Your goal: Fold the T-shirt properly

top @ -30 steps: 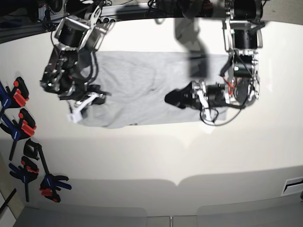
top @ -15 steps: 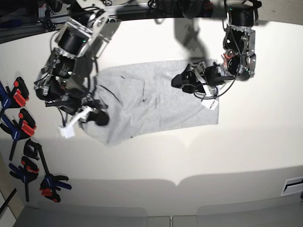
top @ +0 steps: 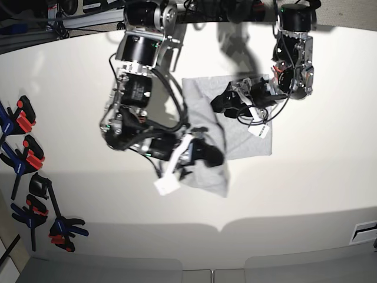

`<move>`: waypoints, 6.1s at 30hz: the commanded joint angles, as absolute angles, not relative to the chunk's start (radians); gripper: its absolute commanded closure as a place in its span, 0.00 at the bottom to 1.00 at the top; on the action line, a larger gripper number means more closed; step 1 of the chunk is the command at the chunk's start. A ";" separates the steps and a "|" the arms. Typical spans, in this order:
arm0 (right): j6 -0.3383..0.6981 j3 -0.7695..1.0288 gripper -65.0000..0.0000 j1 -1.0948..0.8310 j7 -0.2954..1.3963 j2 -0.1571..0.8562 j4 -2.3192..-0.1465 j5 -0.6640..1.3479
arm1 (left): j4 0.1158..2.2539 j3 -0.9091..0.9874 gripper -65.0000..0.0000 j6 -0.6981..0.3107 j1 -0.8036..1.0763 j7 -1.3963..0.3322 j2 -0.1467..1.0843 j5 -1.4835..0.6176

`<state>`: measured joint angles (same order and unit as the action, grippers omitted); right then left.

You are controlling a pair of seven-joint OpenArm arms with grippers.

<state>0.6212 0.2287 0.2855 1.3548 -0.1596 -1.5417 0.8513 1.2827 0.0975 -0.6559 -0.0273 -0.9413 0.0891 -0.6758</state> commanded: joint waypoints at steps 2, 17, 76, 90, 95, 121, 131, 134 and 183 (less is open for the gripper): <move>0.609 0.179 1.00 0.313 1.310 -0.157 -1.557 0.810 | 1.291 0.096 0.47 -0.645 -0.037 -0.995 0.091 -0.684; 0.601 0.137 1.00 0.313 1.273 -0.157 -1.557 0.713 | 1.291 0.098 0.47 -0.644 -0.251 -1.396 0.170 -1.135; 0.410 -0.209 0.61 0.334 0.970 -0.157 -1.524 0.022 | 1.291 0.098 0.47 -0.584 -0.283 -1.308 0.532 -1.127; 0.408 -0.211 0.75 0.335 0.861 -0.157 -1.312 0.030 | 1.291 0.098 0.47 -0.584 -0.283 -1.308 0.532 -1.127; 0.408 -0.211 1.00 0.336 0.872 -0.157 -1.314 0.067 | 1.291 0.098 0.47 -0.584 -0.283 -1.308 0.532 -1.127; 0.470 -0.210 0.81 0.254 0.805 -0.157 -1.569 0.046 | 1.291 0.098 0.47 -0.584 -0.283 -1.260 0.532 -1.127; 0.457 -0.210 0.61 0.294 0.682 -0.157 -1.341 -0.001 | 1.291 0.098 0.47 -0.584 -0.282 -1.261 0.532 -1.127; 0.432 -0.210 0.62 0.310 0.689 -0.157 -1.300 -0.001 | 1.291 0.098 0.47 -0.584 -0.283 -1.260 0.532 -1.127; 0.377 -0.263 1.00 0.329 0.653 -0.157 -1.227 -0.069 | 1.291 0.098 0.47 -0.584 -0.282 -1.259 0.532 -1.127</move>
